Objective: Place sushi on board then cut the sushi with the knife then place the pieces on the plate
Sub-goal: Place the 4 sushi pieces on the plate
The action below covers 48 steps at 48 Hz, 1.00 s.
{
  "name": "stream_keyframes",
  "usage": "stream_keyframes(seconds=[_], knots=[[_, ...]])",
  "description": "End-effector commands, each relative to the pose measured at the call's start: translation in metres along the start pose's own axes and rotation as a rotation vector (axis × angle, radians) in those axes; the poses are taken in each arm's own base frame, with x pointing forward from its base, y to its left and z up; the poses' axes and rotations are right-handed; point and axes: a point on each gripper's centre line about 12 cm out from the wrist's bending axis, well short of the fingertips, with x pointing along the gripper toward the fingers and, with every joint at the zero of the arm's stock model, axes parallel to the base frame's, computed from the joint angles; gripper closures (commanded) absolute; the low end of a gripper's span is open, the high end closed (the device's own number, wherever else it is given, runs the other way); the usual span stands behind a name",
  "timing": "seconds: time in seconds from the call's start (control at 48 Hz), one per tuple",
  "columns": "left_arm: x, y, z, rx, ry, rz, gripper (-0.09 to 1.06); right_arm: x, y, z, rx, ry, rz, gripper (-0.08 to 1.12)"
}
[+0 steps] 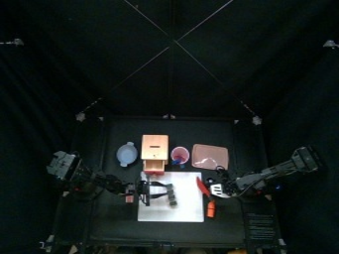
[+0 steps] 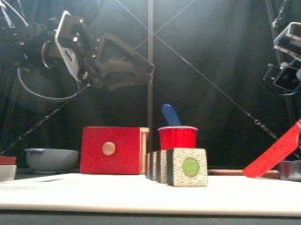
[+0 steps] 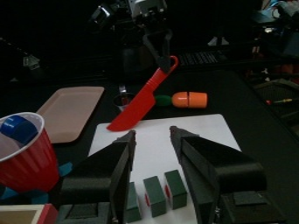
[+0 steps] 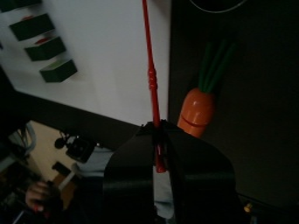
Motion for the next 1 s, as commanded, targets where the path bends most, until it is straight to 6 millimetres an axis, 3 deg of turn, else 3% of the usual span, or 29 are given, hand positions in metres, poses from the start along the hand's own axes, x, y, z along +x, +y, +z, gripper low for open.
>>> stream_keyframes(seconds=[0.021,0.208,0.479,0.833,0.938,1.0], knots=[[-0.001,0.002,0.004,0.014,-0.025,-0.003,0.20,0.009,0.012,-0.010,0.008,0.000,0.051,0.63],[-0.003,0.003,0.003,0.022,-0.036,-0.003,0.20,0.032,0.028,-0.023,-0.050,0.038,0.128,0.51],[-0.004,0.003,0.003,0.022,-0.038,-0.003,0.20,0.060,0.029,-0.024,-0.071,0.016,0.064,0.24],[-0.005,0.003,0.005,0.020,-0.044,-0.003,0.20,0.066,0.046,-0.027,-0.140,-0.007,0.087,0.22],[-0.004,0.003,0.008,0.018,-0.053,-0.002,0.20,0.067,0.057,-0.021,-0.326,-0.063,0.122,0.22],[-0.005,0.004,0.010,0.016,-0.061,0.000,0.20,0.065,0.073,-0.008,-0.460,-0.128,0.163,0.22]])
